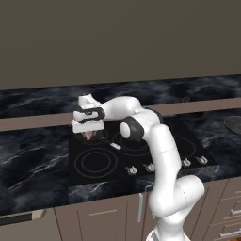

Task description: Place both pans onto different burners. Then place the lemon and the steak on different pans.

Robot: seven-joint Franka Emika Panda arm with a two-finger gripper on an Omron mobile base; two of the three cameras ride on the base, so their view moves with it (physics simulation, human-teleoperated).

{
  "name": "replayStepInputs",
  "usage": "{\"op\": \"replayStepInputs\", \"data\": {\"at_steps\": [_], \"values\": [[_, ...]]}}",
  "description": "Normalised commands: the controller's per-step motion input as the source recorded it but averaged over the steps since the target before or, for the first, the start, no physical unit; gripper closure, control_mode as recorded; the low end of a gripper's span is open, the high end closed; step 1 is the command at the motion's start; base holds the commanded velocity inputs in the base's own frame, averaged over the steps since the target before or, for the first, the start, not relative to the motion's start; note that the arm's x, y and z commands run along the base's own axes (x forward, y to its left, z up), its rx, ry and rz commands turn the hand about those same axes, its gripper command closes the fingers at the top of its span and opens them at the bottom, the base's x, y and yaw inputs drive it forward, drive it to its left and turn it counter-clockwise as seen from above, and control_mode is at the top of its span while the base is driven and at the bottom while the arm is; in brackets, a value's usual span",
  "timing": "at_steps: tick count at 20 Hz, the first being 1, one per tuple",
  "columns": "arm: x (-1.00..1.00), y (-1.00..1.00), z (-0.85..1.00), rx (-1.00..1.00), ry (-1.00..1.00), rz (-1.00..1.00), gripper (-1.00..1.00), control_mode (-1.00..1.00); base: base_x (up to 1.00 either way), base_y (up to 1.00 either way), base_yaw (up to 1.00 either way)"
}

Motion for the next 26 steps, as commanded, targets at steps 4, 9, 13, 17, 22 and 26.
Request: {"op": "replayStepInputs", "data": {"at_steps": [4,9,13,17,22,26], "values": [[-0.09,-0.33,0.07,0.0,-0.03,0.0,-1.0,-1.0,0.0,0.0,0.0],[-0.11,-0.19,0.43,0.0,-0.09,0.02,-1.0,-1.0,0.0,0.0,0.0],[-0.12,0.0,0.67,0.0,-0.12,0.03,-1.0,-1.0,0.0,0.0,0.0],[-0.29,-0.01,0.62,0.0,-0.11,0.04,-1.0,-1.0,0.0,0.0,0.0],[-0.45,-0.24,0.28,0.0,-0.08,0.01,-1.0,-1.0,0.0,0.0,0.0],[-0.09,-0.47,0.1,0.0,-0.02,0.0,-1.0,-1.0,0.0,0.0,0.0]]}}
